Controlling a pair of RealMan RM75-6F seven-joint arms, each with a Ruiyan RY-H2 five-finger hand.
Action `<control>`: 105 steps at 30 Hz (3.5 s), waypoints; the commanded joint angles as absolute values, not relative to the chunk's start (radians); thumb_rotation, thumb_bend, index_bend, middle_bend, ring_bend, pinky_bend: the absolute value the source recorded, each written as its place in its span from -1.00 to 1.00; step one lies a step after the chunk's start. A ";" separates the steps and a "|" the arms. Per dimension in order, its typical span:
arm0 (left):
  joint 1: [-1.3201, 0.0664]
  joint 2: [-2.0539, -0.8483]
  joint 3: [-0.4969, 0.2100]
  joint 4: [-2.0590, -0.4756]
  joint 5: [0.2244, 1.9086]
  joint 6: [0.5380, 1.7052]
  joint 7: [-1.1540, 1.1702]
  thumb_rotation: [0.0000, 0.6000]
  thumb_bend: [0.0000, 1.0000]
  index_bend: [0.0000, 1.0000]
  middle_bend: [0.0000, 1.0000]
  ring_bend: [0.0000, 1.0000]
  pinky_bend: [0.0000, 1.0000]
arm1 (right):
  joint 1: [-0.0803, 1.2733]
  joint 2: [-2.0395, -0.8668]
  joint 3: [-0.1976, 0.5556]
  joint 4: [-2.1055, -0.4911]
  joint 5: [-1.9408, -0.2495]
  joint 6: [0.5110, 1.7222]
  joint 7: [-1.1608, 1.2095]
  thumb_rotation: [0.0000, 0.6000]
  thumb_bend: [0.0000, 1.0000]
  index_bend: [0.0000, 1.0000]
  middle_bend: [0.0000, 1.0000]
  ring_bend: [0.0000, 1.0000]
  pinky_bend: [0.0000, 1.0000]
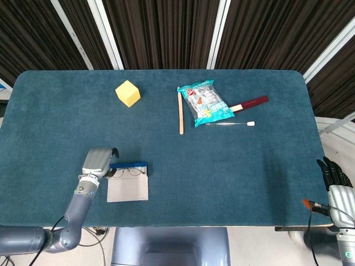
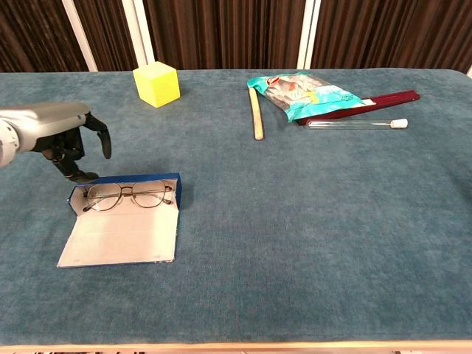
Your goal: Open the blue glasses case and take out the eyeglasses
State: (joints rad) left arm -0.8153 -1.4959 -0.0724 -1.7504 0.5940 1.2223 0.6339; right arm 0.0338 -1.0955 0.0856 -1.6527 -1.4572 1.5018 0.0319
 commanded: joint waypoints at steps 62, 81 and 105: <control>-0.821 -1.660 -0.216 -1.679 0.396 1.258 0.743 1.00 -0.17 0.15 1.00 1.00 1.00 | 0.035 -1.091 0.087 -1.658 -1.452 1.498 0.041 1.00 -0.65 -1.00 -1.00 -1.00 -0.64; -0.824 -1.582 -0.220 -1.662 0.508 1.274 0.765 1.00 -0.15 0.16 1.00 1.00 1.00 | 0.035 -1.090 0.087 -1.659 -1.449 1.496 0.041 1.00 -0.65 -1.00 -1.00 -1.00 -0.64; -0.761 -1.522 -0.126 -1.579 0.658 1.246 0.741 1.00 -0.15 0.17 1.00 1.00 1.00 | 0.036 -1.087 0.087 -1.670 -1.438 1.486 0.037 1.00 -0.65 -1.00 -1.00 -1.00 -0.64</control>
